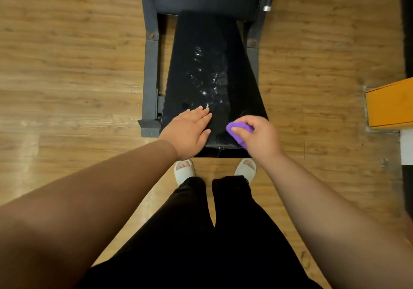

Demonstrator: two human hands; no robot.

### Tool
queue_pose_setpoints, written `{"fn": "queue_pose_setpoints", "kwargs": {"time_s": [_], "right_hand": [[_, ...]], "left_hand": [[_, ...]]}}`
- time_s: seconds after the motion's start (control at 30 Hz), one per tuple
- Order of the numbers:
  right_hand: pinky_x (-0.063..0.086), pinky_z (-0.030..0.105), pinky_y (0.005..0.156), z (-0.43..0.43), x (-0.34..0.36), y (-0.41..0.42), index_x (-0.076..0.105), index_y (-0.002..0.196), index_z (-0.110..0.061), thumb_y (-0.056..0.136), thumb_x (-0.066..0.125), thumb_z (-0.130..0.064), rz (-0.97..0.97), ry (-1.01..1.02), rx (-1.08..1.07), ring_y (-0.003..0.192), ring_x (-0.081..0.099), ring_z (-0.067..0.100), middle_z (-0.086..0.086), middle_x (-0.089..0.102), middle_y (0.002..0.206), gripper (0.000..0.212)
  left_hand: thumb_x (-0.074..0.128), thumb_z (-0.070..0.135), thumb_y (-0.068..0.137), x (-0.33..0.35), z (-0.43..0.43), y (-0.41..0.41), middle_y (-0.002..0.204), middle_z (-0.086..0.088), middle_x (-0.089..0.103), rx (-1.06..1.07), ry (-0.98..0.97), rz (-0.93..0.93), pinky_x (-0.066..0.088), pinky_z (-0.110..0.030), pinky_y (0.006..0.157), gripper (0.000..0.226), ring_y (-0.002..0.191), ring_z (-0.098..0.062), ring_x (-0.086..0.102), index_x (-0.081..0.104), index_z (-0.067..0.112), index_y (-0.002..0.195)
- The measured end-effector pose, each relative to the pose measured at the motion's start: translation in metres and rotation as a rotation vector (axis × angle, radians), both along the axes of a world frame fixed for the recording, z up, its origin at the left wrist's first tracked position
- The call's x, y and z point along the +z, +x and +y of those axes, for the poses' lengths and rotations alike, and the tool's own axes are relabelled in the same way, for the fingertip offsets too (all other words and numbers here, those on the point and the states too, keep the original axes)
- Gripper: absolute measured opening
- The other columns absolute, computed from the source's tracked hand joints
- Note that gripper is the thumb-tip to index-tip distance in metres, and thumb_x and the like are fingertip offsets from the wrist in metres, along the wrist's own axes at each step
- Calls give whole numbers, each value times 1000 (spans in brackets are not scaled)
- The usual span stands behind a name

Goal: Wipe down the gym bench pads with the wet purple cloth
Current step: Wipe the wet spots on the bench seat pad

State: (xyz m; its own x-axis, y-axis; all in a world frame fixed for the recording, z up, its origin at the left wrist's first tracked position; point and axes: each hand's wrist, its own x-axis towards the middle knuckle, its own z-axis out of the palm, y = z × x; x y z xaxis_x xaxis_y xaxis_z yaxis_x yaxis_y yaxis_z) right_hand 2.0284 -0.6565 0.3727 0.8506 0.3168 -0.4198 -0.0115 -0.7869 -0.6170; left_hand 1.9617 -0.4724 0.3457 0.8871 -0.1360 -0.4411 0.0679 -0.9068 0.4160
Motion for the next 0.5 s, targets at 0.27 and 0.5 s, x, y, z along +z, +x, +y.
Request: {"fn": "queue_pose_setpoints", "kwargs": {"time_s": [0.27,0.5], "right_hand": [[44,11,69,18,3,-26,69,102,-22,89,67,-25,41,22,175,86,56,5,-8,60,100,13],[38,7,66,13,-4,0,63,87,-29,90,65,-18,0,-1,16,88,57,8,-10,61,94,11]], "left_hand": [[27,33,105,1,1,0,162,-2,15,16,-24,-10,5,-30,120,53,149,-16,10,20,15,153],[27,30,105,-1,4,-1,161,-2,17,20,-44,-29,5,-30,119,51,149,-17,11,23,14,153]]}}
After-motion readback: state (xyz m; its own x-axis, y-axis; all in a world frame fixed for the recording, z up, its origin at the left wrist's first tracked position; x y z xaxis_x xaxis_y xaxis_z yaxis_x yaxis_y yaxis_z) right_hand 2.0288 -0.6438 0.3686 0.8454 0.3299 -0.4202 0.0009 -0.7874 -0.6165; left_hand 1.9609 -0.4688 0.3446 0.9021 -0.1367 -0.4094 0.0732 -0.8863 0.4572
